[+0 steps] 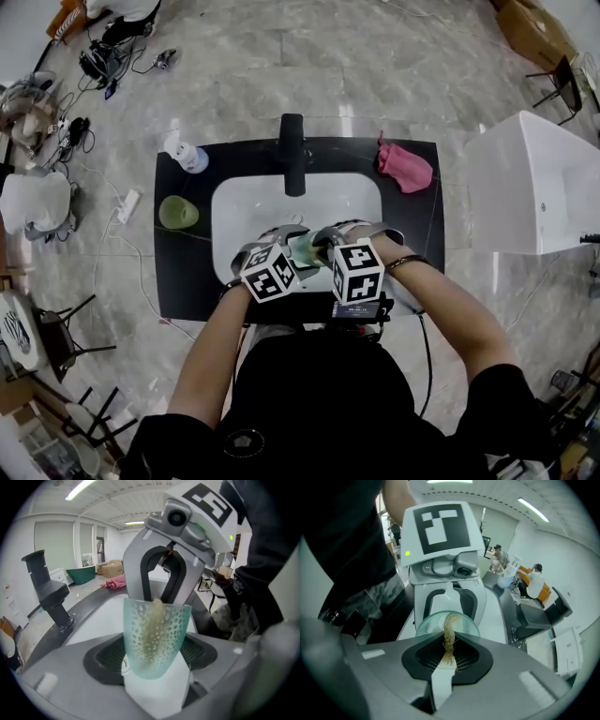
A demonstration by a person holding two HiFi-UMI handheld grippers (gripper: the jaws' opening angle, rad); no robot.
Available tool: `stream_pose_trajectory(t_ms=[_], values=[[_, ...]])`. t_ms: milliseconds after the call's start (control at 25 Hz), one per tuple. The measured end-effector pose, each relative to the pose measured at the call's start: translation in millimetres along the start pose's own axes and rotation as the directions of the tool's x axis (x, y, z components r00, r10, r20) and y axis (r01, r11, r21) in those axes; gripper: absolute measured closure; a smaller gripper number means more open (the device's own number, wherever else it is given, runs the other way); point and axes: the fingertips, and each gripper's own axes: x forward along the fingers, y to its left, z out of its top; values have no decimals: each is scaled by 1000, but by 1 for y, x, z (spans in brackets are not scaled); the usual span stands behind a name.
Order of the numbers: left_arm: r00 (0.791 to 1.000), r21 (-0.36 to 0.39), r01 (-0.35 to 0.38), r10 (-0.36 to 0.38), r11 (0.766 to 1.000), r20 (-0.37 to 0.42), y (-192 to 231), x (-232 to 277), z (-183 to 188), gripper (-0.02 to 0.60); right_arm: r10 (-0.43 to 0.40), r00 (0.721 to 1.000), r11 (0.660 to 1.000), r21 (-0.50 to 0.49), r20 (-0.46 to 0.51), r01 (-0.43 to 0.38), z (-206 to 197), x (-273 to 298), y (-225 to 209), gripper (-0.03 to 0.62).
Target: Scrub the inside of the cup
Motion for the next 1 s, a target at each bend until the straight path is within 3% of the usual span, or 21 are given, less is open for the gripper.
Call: stream_pose_trajectory(t_ms=[120,200,320,440,600,840,1000], values=[[1000,18,6,-5,1000,-18,1,-1,-1,224,-12,1000,996,-84,-8,11,4,4,2,549],[1000,25,-13,13,1000,-28,4,-1,-3,224,-10,1000,997,-82,-8,9,6,6,1,549],[997,29,-65,66,997,-39,10,-3,-5,222,8,1000,1000,27,21,-9,8,8,-4,549],[993,43,-109,111,993,-47,14,-3,-7,223,28,997,979,199,69,-41,9,9,-8,549],[983,80,-171,176,982,-59,19,-1,-9,224,28,992,917,392,120,-73,9,9,-12,549],[961,110,-263,270,959,-61,24,1,-12,224,14,987,806,582,158,-105,10,7,-20,549],[928,115,-362,370,925,-50,34,-1,-10,224,-1,984,697,706,180,-129,10,3,-32,549]])
